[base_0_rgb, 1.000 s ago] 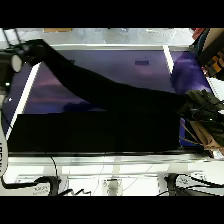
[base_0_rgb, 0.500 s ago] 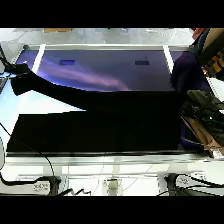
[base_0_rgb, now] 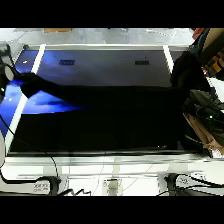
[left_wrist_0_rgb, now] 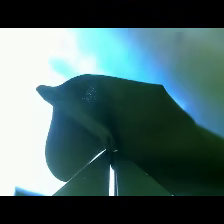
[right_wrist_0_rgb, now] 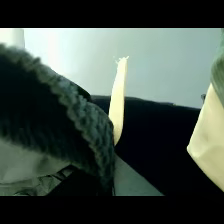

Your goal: Fold the clothes and pants, and hang the long-sleeved shirts on hangers.

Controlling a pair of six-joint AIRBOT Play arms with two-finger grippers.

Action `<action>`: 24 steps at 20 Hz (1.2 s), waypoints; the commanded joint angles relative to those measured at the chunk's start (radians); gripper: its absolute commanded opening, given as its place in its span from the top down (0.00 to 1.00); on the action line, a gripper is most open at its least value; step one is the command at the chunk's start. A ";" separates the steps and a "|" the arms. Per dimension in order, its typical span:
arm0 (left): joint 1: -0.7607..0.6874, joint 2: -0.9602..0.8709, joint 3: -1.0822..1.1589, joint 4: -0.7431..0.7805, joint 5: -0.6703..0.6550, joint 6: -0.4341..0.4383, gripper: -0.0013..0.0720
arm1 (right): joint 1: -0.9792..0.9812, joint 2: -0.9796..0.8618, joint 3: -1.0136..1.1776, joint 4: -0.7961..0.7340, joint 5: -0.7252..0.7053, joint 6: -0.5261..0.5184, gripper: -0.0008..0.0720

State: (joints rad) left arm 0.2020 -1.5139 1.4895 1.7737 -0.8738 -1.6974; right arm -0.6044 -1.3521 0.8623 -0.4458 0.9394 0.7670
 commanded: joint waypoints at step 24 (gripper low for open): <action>0.023 0.203 -0.284 -0.013 -0.140 0.512 0.97 | 0.000 0.001 0.001 -0.060 -0.023 0.003 0.95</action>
State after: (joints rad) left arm 0.2241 -1.1992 1.2057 1.7607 -1.1439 -1.2655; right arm -0.6044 -1.3521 0.8627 -0.5049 0.9283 0.7673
